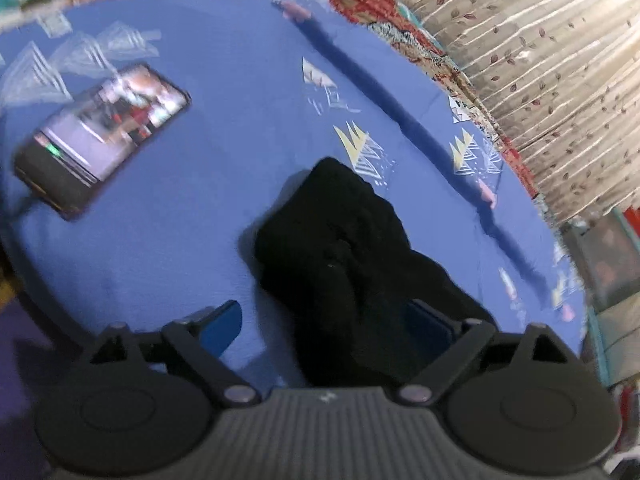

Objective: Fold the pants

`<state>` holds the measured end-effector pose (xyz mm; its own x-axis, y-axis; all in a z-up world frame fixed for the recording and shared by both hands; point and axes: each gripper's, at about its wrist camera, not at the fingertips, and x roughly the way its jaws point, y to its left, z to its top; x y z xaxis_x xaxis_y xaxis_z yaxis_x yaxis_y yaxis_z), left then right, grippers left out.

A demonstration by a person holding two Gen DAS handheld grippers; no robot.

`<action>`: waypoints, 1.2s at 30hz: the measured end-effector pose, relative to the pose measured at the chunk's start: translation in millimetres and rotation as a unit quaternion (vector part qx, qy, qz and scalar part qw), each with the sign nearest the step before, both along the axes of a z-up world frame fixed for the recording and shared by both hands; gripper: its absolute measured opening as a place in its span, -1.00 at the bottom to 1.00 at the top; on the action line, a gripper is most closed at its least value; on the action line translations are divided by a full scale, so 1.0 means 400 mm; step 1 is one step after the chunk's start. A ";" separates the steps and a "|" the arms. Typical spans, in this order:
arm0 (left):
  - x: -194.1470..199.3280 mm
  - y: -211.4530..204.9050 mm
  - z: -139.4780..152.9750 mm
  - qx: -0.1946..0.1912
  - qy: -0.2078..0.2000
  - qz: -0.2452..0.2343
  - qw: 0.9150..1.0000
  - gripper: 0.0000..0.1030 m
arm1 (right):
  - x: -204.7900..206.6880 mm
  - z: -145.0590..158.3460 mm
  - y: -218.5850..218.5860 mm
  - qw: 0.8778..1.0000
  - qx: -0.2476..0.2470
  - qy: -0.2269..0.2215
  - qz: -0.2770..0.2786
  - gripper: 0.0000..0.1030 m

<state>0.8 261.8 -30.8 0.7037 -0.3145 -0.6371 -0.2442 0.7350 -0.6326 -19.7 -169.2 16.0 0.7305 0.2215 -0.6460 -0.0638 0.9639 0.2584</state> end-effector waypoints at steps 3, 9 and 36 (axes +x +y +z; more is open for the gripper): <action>0.036 -0.005 -0.034 -0.027 0.001 -0.009 1.000 0.84 | 0.014 -0.022 0.030 0.999 0.017 0.024 0.012 -0.38; 0.107 -0.046 -0.078 -0.050 0.010 -0.036 0.998 0.94 | 0.038 -0.031 0.084 0.997 0.038 0.054 0.033 -0.38; 0.044 -0.462 0.190 0.198 -0.142 -0.173 0.954 -0.67 | 0.072 -0.098 -0.008 0.961 0.247 0.125 -0.022 -0.44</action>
<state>18.2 76.9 45.0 0.7636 -0.3329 -0.5532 0.1956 0.9359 -0.2931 9.2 -172.3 -23.2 0.5827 0.5183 -0.6259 0.0982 0.7197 0.6873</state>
